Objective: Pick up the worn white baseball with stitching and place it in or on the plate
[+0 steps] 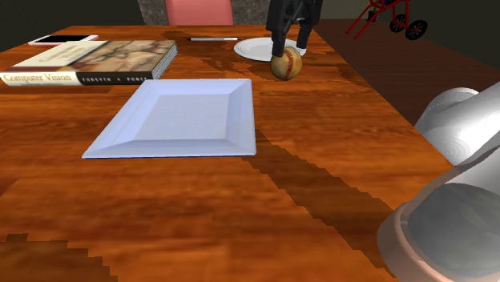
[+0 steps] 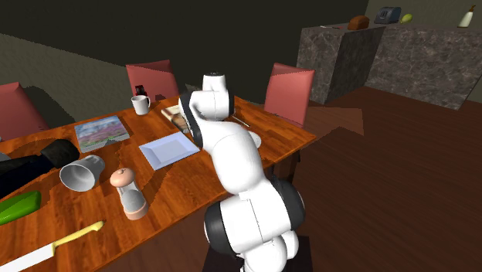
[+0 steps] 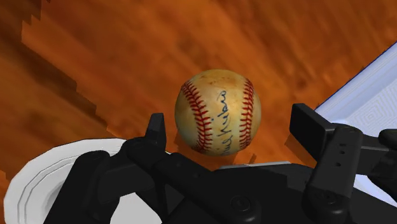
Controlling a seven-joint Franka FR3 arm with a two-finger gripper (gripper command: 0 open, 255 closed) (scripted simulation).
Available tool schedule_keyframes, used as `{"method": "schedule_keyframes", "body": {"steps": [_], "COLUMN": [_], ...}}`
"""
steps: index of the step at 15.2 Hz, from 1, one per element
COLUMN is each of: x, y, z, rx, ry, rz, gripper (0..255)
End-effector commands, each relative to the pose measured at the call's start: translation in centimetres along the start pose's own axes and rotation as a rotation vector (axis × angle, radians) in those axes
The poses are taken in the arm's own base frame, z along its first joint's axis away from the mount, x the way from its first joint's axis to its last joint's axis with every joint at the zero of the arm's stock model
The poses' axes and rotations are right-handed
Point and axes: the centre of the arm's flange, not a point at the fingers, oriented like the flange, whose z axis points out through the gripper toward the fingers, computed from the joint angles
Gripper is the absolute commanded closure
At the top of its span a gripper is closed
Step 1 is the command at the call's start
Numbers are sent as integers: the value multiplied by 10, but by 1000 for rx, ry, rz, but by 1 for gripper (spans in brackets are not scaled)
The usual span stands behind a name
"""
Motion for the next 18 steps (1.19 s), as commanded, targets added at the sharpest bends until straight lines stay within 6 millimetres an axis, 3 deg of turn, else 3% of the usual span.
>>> {"method": "schedule_keyframes", "body": {"steps": [1,2,10,11,18], "x": [-1,-1,0,0,0], "y": [0,0,0,0,0], "z": [11,19,19,19,19], "rx": [0,0,0,0,0], "ry": [0,0,0,0,0], "rz": [0,0,0,0,0], "gripper": [0,0,0,255,255]}}
